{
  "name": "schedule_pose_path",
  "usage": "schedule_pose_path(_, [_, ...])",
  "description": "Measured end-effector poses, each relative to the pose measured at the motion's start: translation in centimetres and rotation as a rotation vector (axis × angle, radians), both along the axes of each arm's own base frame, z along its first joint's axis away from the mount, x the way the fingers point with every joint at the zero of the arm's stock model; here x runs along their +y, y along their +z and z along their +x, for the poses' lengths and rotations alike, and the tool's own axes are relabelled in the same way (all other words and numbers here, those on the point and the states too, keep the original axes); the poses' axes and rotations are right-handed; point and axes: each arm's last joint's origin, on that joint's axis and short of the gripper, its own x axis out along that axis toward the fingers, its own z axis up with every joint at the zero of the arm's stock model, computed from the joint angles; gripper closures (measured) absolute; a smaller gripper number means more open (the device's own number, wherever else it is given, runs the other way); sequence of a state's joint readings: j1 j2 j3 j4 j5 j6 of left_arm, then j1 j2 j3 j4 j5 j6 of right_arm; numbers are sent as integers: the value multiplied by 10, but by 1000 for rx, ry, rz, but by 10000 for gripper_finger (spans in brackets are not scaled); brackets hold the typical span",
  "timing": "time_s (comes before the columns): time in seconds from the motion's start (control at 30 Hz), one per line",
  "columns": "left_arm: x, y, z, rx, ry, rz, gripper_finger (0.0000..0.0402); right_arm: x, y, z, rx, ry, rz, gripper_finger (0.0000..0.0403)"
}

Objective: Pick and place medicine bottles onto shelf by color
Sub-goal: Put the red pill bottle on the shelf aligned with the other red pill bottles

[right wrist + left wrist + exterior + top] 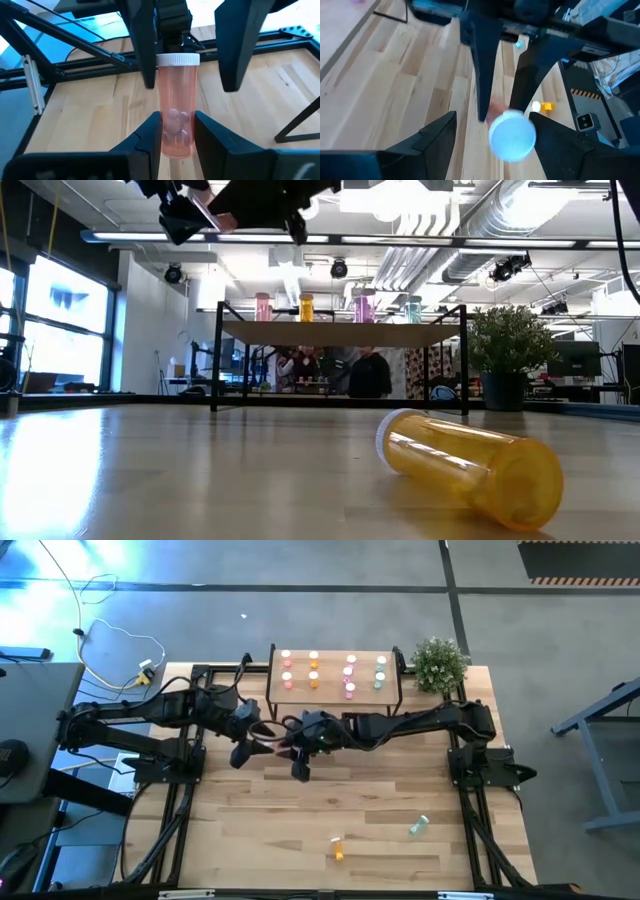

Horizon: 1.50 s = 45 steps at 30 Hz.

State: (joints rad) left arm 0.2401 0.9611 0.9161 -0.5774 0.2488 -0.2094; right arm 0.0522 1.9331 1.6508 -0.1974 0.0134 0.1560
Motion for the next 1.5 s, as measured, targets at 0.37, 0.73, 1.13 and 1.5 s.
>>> schedule_pose_path(0.37, [0,0,1,2,8,-14,190,-6,0,0,3,-15,23,316])
schedule_pose_path(0.73, [0,-1,1,2,-2,2,271,-6,0,0,5,-16,24,316])
schedule_pose_path(1.13, [0,-1,1,2,-3,1,287,-6,0,0,5,-16,24,316])
schedule_pose_path(1.5, [0,0,1,-1,-19,22,288,-7,0,0,3,-33,31,271])
